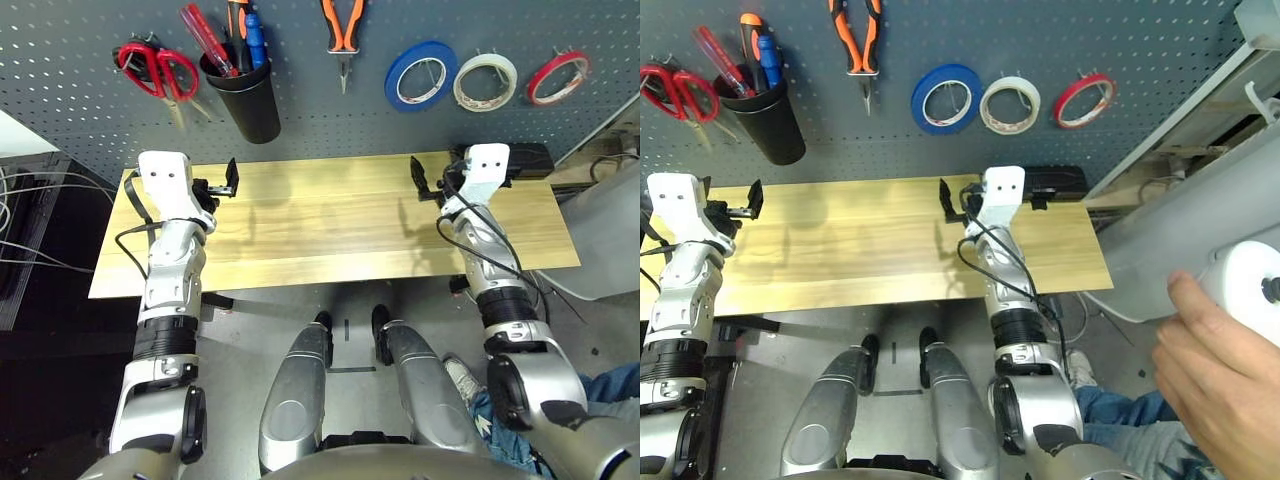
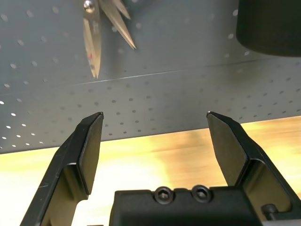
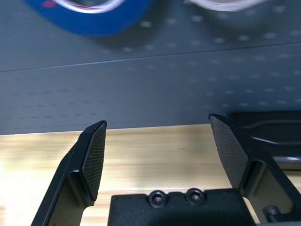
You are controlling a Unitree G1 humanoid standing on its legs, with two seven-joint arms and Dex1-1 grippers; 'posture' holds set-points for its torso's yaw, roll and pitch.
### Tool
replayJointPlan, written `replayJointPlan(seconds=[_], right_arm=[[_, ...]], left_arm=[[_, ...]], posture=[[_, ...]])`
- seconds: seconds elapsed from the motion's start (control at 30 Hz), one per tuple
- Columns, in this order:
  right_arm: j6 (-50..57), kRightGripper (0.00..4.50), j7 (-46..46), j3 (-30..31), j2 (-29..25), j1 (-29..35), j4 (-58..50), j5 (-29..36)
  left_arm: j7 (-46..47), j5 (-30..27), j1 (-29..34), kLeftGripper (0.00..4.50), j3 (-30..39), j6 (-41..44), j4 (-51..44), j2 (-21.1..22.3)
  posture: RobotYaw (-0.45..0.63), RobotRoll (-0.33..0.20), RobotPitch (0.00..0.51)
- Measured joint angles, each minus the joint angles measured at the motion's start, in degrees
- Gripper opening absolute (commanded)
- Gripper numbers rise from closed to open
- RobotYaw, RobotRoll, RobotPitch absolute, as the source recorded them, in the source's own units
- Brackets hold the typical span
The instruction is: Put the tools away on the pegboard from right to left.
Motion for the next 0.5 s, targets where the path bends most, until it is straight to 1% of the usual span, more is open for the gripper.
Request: replayJointPlan(seconds=[0.1,0.23,0.33,0.5], right_arm=[[-1.0,4.50,-0.1,-0.9,-1.2,-0.4,1.7,0.0],[-2.0,4.50,0.7,-1.4,-3.3,-0.9,3.5,0.4],[-2.4,4.50,1.9,-1.9,-4.8,-0.9,4.5,0.9],[-2.7,4.50,4.0,-1.9,-6.5,-0.9,5.3,1.0]], left_arm=[[0.5,0.6,-0.5,4.48,-0.6,0.0,1.0,-1.2],[2.9,1.1,-2.2,4.48,-0.6,-0.7,5.7,-2.7],[4.8,1.4,-3.9,4.48,-0.6,-3.2,9.7,-3.8],[5.8,2.4,-6.4,4.48,-0.9,-7.4,13.5,-4.5]], posture=[[0.01,0.000,0.289],[0.01,0.000,0.278],[0.00,0.000,0.274],[0.00,0.000,0.271]])
